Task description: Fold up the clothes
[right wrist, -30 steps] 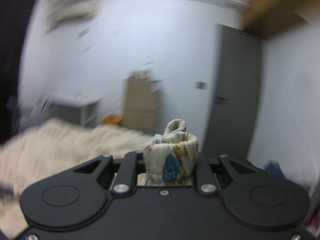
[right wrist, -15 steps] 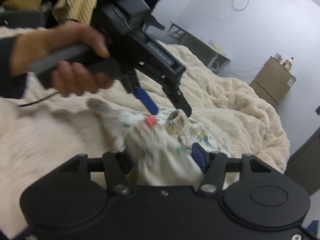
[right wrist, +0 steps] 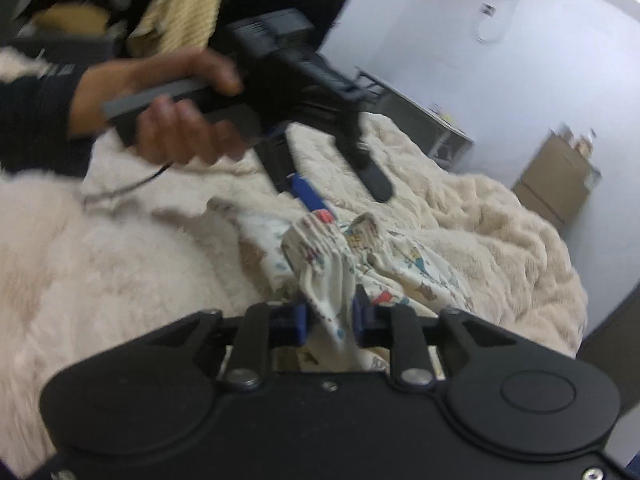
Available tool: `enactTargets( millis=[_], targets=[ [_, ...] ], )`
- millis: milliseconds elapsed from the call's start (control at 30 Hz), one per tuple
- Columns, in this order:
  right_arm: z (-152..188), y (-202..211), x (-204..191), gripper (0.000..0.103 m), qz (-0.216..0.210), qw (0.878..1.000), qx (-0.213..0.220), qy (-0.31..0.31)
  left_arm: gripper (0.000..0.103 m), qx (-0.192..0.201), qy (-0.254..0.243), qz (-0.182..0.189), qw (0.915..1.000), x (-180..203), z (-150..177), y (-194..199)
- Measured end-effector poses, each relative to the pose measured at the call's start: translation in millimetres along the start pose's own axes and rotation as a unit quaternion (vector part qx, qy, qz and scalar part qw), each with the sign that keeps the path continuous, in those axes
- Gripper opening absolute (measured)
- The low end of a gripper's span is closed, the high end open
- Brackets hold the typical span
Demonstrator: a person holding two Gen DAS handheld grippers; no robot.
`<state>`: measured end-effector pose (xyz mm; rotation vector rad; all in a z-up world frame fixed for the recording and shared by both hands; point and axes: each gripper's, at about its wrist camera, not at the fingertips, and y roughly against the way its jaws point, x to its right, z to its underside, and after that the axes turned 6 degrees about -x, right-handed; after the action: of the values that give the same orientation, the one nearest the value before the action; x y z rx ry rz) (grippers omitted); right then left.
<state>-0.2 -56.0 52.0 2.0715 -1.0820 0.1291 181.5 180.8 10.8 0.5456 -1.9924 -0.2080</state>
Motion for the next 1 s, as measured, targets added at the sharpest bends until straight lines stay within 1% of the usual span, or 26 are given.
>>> enactTargets(
  millis=[33,67,100,133,200,233,300,367,400,433,500,533,600,667,700,733,800,833,867,933,1000],
  targets=[
    [-2,0,2,0.016,0.004,1.0,-0.002,-0.018,0.084,-0.014,-0.009,-0.011,0.9998,4,0,-9],
    [-2,1,2,0.016,0.006,1.0,-0.004,-0.024,0.083,-0.026,-0.017,-0.022,0.9993,8,0,-18],
    [-2,1,-1,0.016,0.006,1.0,-0.006,-0.021,0.081,-0.029,-0.019,-0.031,0.9989,9,-1,-23],
    [-2,2,-4,0.015,0.007,1.0,-0.007,-0.018,0.059,-0.031,-0.021,-0.046,0.9982,11,-3,-30],
    [1,2,-15,0.013,0.01,1.0,-0.007,0.013,0.024,-0.023,-0.013,-0.077,0.9967,12,-8,-38],
    [3,1,-19,0.012,0.01,1.0,-0.006,0.023,0.024,-0.015,-0.002,-0.09,0.9958,11,-12,-40],
    [8,-2,-24,0.013,0.007,0.999,-0.004,0.033,0.026,-0.01,0.006,-0.089,0.9959,9,-14,-42],
    [9,-4,-23,0.014,0.003,1.0,-0.004,0.026,0.039,-0.012,0.003,-0.1,0.9949,10,-10,-40],
    [10,-4,-20,0.014,-0.001,1.0,-0.004,0.015,0.056,-0.009,0.008,-0.097,0.9952,8,-8,-37],
    [10,-4,-18,0.014,-0.002,1.0,-0.003,0.01,0.068,-0.003,0.018,-0.08,0.9966,4,-3,-29],
    [10,-4,-19,0.013,0.003,1.0,-0.001,0.012,0.073,-0.007,0.021,-0.057,0.9982,1,1,-23],
    [10,-4,-19,0.013,0.005,1.0,0.0,0.015,0.073,-0.01,0.022,-0.046,0.9986,0,3,-21],
    [10,-5,-21,0.013,0.007,1.0,0.001,0.021,0.072,-0.016,0.018,-0.051,0.9984,1,2,-25],
    [9,-5,-22,0.013,0.008,1.0,0.004,0.023,0.061,-0.037,0.005,-0.059,0.9976,7,0,-40],
    [9,-5,-22,0.013,0.009,1.0,0.007,0.024,0.04,-0.044,-0.001,-0.062,0.9971,10,-1,-45],
    [9,-5,-22,0.014,0.01,1.0,0.011,0.026,0.026,-0.051,-0.012,-0.071,0.9961,15,-4,-52],
    [9,-3,-23,0.019,0.013,0.999,0.017,0.029,0.017,-0.053,-0.028,-0.082,0.9948,25,-12,-57],
    [10,-2,-23,0.025,0.015,0.999,0.019,0.031,0.015,-0.05,-0.04,-0.085,0.9943,31,-17,-57],
    [11,-1,-24,0.036,0.017,0.999,0.019,0.034,0.015,-0.044,-0.052,-0.084,0.9942,36,-23,-54],
    [13,1,-25,0.05,0.02,0.999,0.017,0.044,0.012,-0.032,-0.064,-0.078,0.9944,45,-39,-46],
    [17,5,-25,0.051,0.034,0.997,0.011,0.064,0.012,-0.014,-0.071,-0.072,0.9948,56,-58,-31]
  ],
)
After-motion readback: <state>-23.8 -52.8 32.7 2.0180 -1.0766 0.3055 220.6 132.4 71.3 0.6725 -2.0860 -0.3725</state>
